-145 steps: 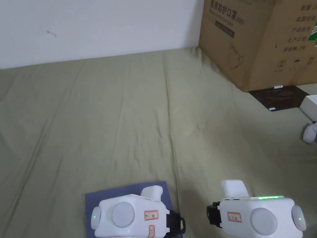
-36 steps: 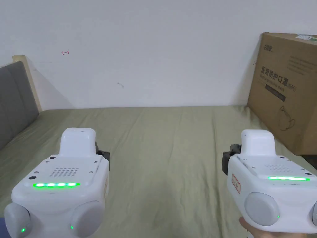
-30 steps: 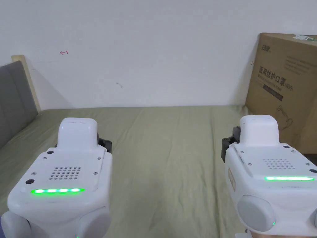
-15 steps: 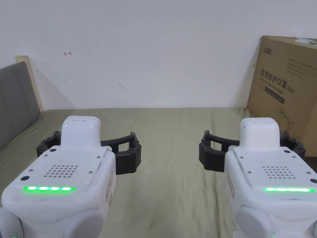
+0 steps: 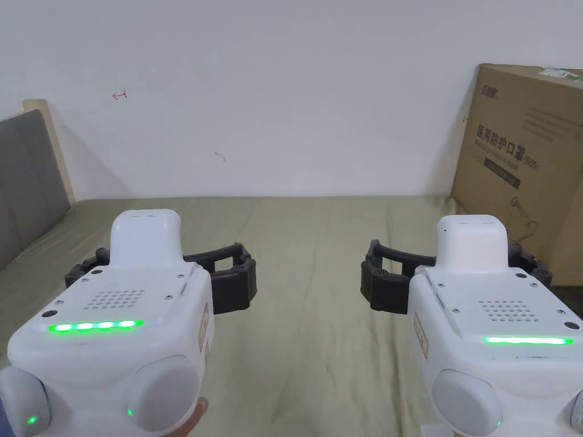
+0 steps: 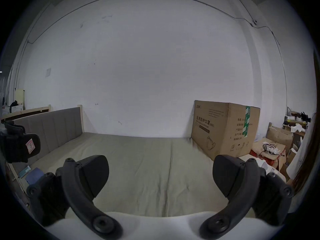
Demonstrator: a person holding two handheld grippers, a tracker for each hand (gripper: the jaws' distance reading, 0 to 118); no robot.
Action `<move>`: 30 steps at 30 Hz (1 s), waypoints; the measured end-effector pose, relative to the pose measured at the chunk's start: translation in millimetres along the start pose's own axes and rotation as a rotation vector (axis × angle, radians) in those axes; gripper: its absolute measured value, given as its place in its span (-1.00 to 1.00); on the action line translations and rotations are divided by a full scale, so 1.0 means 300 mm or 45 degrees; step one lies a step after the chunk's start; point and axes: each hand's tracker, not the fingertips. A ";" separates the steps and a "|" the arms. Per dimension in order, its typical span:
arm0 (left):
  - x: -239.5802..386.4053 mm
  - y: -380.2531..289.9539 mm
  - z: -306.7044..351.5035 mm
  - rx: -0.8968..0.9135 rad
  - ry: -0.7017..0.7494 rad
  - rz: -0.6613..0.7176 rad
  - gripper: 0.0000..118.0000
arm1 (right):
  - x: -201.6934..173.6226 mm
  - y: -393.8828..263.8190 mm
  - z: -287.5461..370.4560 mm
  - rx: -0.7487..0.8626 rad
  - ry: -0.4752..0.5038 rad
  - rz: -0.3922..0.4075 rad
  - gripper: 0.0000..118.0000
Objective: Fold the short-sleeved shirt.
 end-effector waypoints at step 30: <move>0.044 0.011 -0.026 -0.036 0.072 -0.104 0.96 | 0.003 -0.011 -0.036 -0.037 0.007 0.012 0.99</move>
